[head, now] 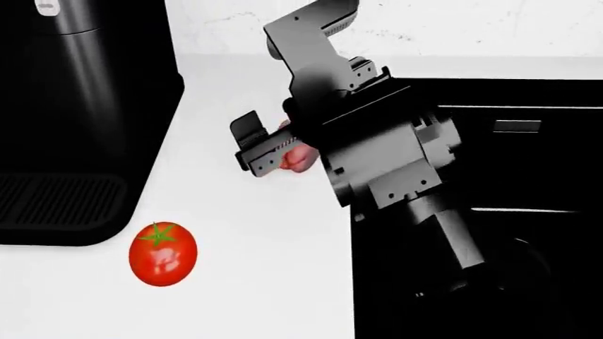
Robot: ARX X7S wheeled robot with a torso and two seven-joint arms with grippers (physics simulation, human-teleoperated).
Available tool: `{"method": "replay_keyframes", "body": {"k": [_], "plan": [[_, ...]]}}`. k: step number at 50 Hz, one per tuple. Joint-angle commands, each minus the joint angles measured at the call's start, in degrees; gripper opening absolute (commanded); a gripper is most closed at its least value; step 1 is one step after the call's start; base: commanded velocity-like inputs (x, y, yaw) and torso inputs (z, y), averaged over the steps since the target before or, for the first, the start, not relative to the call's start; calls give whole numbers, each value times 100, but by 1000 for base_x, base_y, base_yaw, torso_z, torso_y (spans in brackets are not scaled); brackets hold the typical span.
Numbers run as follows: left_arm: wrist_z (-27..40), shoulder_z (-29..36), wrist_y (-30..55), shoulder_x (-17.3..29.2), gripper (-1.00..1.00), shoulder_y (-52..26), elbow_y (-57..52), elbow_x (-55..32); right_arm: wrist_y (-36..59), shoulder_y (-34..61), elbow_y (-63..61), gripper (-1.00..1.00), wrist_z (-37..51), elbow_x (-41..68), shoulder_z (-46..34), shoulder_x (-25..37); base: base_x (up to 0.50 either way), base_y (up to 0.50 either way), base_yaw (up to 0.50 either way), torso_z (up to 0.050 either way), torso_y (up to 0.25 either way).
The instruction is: Place the avocado, onion, tomato and bell pepper on the cutting board.
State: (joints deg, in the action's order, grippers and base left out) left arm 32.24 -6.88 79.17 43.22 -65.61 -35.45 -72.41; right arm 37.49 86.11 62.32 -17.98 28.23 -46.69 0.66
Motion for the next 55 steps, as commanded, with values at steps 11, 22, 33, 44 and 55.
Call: {"method": "replay_keyframes", "body": {"k": [11, 22, 33, 44, 55], "plan": [[103, 62, -59, 76, 100, -67, 60, -146, -1083, 58, 1166, 100, 442, 2417, -2118, -64, 0, 0, 0, 0, 0], [113, 118, -128, 97, 100, -28, 55, -160, -1150, -34, 1261, 100, 517, 2740, -2323, -64, 0, 0, 0, 0, 0], [147, 78, -184, 192, 100, 86, -5, -210, -1207, -97, 1228, 100, 513, 3176, -2777, -65, 0, 0, 0, 0, 0], [167, 37, -239, 279, 100, 148, -17, -261, -1289, -118, 1218, 100, 568, 3676, -3227, -65, 0, 0, 0, 0, 0], [233, 19, -268, 328, 100, 190, -34, -345, -1375, -204, 1237, 100, 621, 3857, -3421, -65, 0, 0, 0, 0, 0]]}}
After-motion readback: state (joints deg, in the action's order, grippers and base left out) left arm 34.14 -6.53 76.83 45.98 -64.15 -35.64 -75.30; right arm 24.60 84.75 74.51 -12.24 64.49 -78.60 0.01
